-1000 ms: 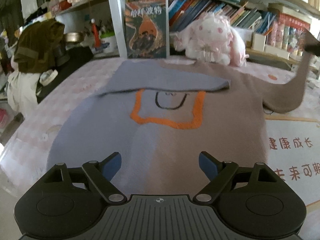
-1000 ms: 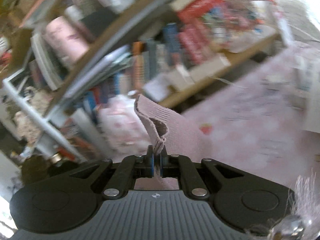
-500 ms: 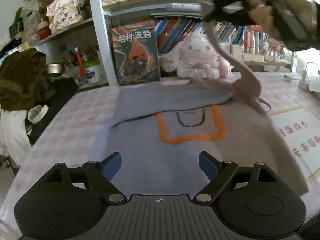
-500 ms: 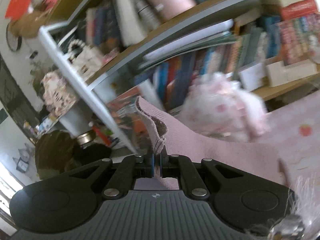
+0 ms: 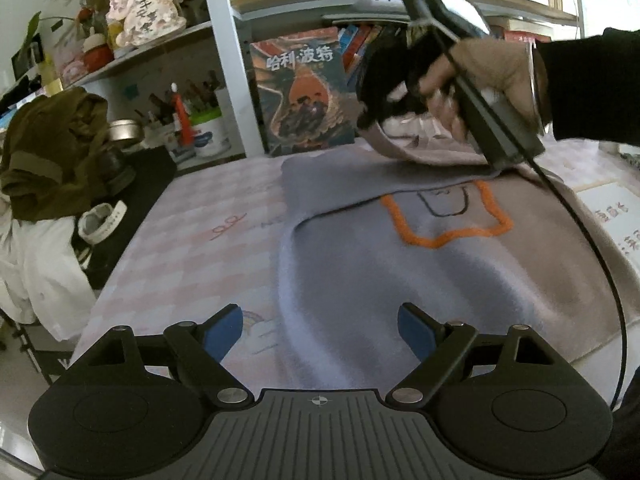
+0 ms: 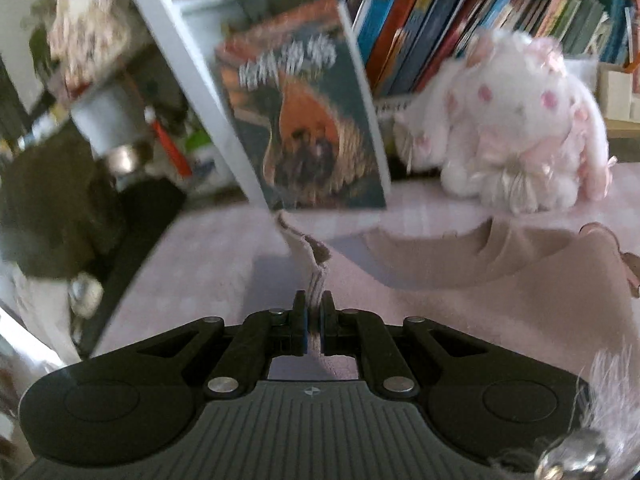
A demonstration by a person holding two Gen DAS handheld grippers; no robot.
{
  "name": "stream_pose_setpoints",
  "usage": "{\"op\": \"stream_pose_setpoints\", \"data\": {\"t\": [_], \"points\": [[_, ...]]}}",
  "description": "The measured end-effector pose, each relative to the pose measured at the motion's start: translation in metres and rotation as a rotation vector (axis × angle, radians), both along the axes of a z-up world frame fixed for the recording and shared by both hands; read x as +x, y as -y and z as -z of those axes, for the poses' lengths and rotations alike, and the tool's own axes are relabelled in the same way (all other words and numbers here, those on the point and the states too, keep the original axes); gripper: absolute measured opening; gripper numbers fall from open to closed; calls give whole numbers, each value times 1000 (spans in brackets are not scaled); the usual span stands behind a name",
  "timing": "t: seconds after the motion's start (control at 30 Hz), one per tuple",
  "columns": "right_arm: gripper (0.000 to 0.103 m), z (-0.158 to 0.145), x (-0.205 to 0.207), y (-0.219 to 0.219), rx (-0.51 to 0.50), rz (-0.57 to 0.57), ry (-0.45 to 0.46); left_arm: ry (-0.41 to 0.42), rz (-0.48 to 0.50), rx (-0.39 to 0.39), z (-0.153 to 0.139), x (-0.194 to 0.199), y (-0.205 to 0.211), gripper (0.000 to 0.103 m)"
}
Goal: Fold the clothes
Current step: 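Lift the beige sleeve with the right gripper and fold it across the sweater front, then open the right gripper and pull back from the folded sleeve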
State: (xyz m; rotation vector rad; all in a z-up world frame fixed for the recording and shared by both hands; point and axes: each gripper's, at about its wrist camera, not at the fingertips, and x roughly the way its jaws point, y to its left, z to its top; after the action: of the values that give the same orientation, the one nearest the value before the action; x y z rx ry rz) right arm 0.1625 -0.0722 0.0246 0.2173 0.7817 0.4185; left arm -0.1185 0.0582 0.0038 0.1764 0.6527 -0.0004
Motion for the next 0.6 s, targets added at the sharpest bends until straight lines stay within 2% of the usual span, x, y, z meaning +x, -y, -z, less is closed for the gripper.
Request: {"op": "stream_pose_setpoints", "data": {"t": [0.03,0.07,0.13,0.23,0.3,0.4,0.6], "points": [[13,5,-1,-3,-15,-13,-10,1,-2,-1,0,-1,-3,87],[28,7,-3,-5,-14,-27,-14,2,-3,-3,0,0,-5,87],[45,7,-10,-4,15,-50,-16,7,3,-9,0,0,-9,87],[52,2,-21,2,74,-76,-16,15,25,-20,0,2,-9,87],[56,-2,-33,11,74,-79,-11,19,46,-31,1,6,-8,87],[58,-7,-54,29,46,-67,1,20,65,-55,4,13,-6,87],[63,0,-118,96,-40,49,1,12,59,-117,4,29,-2,87]]}}
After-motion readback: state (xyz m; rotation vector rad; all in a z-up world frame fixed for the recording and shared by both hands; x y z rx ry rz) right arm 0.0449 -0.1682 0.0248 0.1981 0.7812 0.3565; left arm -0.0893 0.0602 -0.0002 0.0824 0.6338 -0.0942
